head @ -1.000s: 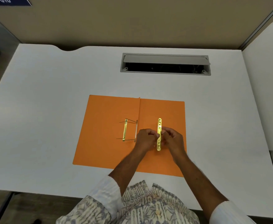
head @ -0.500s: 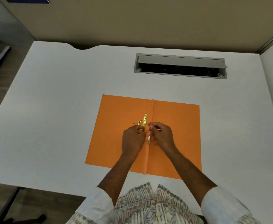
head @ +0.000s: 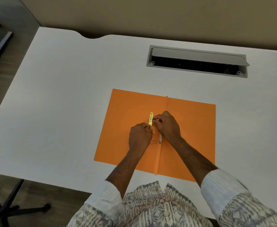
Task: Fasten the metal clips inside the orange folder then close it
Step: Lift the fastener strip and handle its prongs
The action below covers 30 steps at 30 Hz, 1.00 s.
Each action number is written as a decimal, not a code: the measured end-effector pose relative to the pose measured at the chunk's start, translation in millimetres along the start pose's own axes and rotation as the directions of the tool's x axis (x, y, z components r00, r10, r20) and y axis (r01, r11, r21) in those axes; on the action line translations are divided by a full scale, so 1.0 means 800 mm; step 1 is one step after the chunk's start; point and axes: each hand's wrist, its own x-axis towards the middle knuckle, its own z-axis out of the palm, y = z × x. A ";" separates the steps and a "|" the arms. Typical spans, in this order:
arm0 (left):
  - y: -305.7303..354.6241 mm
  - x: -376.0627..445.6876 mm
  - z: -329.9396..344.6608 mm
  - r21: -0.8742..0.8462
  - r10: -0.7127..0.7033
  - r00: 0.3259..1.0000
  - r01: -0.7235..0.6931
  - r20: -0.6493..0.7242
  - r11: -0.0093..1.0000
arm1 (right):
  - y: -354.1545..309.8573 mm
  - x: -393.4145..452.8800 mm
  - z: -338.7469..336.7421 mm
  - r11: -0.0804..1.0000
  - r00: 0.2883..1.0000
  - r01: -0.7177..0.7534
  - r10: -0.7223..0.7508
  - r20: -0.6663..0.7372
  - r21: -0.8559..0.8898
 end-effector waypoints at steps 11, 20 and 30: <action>0.004 0.000 0.003 0.013 0.033 0.999 -0.033 -0.002 0.999 | 0.001 -0.006 -0.006 0.997 1.000 -0.001 0.002 -0.010 0.071; 0.003 0.001 0.002 -0.006 0.000 1.000 0.000 0.015 1.000 | 0.007 -0.030 -0.001 0.997 0.999 0.002 0.001 -0.037 0.083; 0.004 0.005 0.005 -0.016 -0.039 0.998 0.040 0.049 0.999 | 0.024 -0.111 0.017 0.965 0.968 0.234 -0.220 0.124 -0.116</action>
